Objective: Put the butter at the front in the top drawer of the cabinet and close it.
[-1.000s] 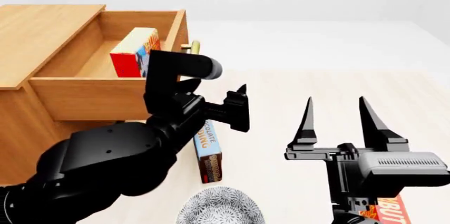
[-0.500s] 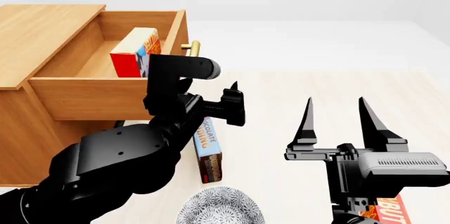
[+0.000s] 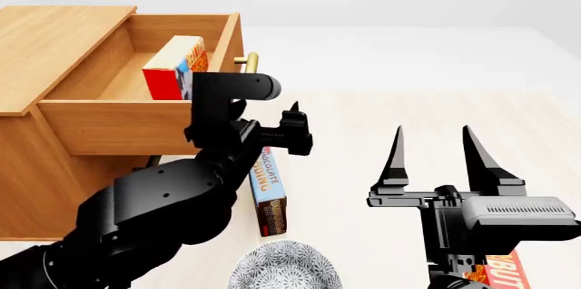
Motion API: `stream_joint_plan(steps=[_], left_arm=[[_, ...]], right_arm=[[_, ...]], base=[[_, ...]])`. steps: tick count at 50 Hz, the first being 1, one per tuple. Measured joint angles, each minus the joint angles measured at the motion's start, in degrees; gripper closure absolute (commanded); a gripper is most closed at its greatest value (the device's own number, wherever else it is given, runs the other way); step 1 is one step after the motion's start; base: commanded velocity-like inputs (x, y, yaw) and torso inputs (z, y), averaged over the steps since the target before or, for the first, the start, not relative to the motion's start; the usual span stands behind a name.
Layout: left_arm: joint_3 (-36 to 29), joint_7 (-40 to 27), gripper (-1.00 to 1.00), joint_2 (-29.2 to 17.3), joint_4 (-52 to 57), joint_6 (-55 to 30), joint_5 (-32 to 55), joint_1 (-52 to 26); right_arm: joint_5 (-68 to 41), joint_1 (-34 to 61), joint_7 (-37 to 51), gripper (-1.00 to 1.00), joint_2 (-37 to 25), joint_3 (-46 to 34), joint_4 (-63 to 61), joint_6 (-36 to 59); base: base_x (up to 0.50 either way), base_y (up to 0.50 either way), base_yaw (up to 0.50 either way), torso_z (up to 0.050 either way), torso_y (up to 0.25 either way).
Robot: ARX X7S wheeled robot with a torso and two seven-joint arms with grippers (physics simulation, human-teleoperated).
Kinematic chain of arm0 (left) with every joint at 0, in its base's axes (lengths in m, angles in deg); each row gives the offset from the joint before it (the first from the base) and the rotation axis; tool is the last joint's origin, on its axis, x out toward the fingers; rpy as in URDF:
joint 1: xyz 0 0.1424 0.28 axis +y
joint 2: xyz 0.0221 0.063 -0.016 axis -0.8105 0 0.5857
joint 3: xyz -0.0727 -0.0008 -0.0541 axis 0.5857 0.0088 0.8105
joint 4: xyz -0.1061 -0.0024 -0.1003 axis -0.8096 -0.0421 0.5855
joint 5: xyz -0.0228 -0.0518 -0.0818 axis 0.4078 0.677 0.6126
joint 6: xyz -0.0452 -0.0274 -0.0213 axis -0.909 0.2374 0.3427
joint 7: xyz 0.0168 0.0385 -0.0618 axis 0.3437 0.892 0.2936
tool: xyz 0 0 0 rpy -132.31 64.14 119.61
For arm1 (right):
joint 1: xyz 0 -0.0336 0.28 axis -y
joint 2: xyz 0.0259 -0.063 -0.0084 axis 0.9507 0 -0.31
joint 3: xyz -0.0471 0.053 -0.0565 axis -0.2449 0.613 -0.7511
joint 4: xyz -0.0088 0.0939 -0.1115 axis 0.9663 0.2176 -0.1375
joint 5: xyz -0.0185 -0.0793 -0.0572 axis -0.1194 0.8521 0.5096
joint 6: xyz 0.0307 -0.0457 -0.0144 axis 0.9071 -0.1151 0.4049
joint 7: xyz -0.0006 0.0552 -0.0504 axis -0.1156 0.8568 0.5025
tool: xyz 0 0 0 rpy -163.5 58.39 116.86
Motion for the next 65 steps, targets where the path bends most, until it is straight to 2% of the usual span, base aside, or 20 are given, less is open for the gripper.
stream_joint_plan(steps=[21,47,65], left_arm=[[0.15,-1.33,-1.00,0.77,-0.64,1.14,-2.13,0.83],[0.25,-8.85,-1.00,-0.99,-1.77,0.45,-3.23,0.69],[0.95,-11.34,-1.00,-1.98,-3.16,0.49,-3.31,0.72]], right_arm=[[-0.05,0.15,0.13,-1.00,-0.10,-0.26,0.17,-0.01],[-0.15,0.11,0.25,-1.00,-0.26,-0.44,0.23,-0.26],[-0.23,0.24,0.41,-1.00,-0.30,-0.59,0.26,-0.22]], base=[[0.01,0.00,0.00,0.000,0.000],[0.00,0.00,0.00,0.000,0.000],[0.00,0.00,0.00,0.000,0.000]])
